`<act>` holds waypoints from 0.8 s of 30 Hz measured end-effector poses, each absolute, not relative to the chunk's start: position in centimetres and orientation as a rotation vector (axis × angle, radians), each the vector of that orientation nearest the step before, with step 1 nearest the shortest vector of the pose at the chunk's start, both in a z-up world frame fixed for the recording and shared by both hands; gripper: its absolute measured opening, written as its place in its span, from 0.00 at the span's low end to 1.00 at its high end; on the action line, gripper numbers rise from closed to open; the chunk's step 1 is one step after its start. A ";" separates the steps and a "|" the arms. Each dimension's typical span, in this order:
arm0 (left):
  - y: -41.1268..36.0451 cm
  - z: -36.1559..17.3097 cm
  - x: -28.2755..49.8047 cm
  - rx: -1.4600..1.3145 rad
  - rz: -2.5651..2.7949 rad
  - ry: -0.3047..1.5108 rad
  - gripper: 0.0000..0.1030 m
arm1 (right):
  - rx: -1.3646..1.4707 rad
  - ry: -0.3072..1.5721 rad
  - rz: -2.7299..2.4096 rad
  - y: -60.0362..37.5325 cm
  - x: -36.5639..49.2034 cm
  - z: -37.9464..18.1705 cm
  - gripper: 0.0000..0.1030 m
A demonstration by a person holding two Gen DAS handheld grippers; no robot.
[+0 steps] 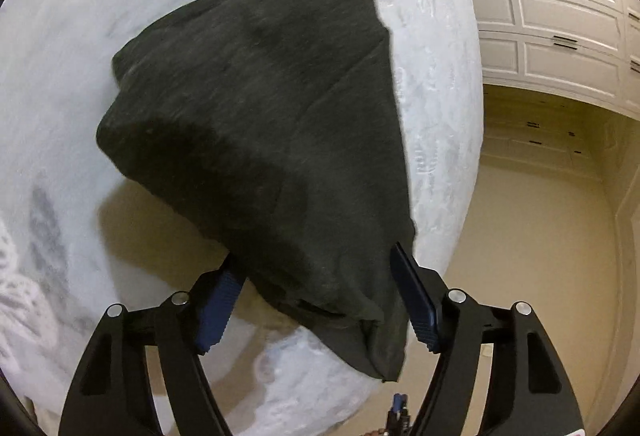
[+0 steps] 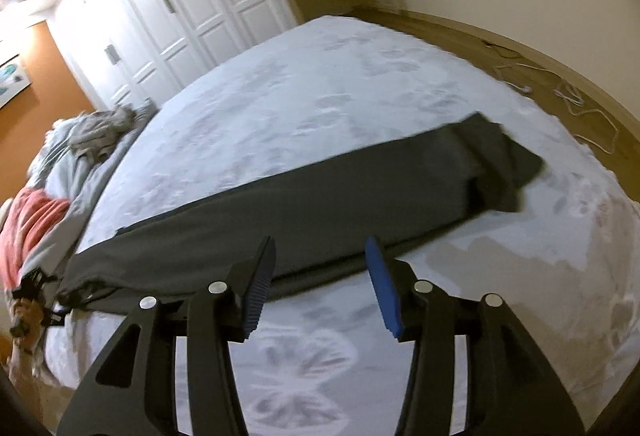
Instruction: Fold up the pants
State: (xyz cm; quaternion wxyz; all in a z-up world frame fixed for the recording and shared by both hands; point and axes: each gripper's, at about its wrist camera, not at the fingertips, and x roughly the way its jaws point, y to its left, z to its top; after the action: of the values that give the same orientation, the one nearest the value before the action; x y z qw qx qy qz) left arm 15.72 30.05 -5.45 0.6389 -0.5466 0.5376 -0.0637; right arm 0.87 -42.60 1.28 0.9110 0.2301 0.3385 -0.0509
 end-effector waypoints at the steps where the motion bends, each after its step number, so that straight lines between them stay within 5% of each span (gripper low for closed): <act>1: 30.1 -5.1 15.8 -1.243 -0.151 1.228 0.67 | 0.465 0.703 -0.095 -41.9 1.2 1.6 0.45; 10: 28.9 -8.1 17.1 -1.302 -0.101 1.351 0.63 | 0.438 0.743 0.082 -32.1 2.8 4.0 0.53; 13: 29.2 -7.1 17.7 -1.261 -0.119 1.304 0.09 | 0.388 0.754 0.158 -28.5 3.5 3.3 0.58; 14: 29.2 -6.0 18.3 -1.244 -0.165 1.277 0.03 | 0.342 0.760 0.163 -27.3 3.8 2.9 0.58; 19: 27.5 6.4 16.9 -0.836 -0.422 0.810 0.01 | 0.269 0.798 0.151 -25.4 4.4 1.7 0.58; 21: 27.7 4.2 16.1 -0.761 -0.367 0.871 0.02 | 0.286 0.797 0.132 -26.3 4.3 1.6 0.58; 24: 30.3 -5.8 15.9 -0.851 -0.167 1.164 0.02 | 0.323 0.848 0.093 -27.4 4.9 0.6 0.59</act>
State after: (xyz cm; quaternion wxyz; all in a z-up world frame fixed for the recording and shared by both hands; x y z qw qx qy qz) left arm 15.87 30.31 -5.82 0.7479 -0.3892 0.5322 -0.0765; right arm 4.94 -27.40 0.64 0.8979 0.1558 0.4092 0.0447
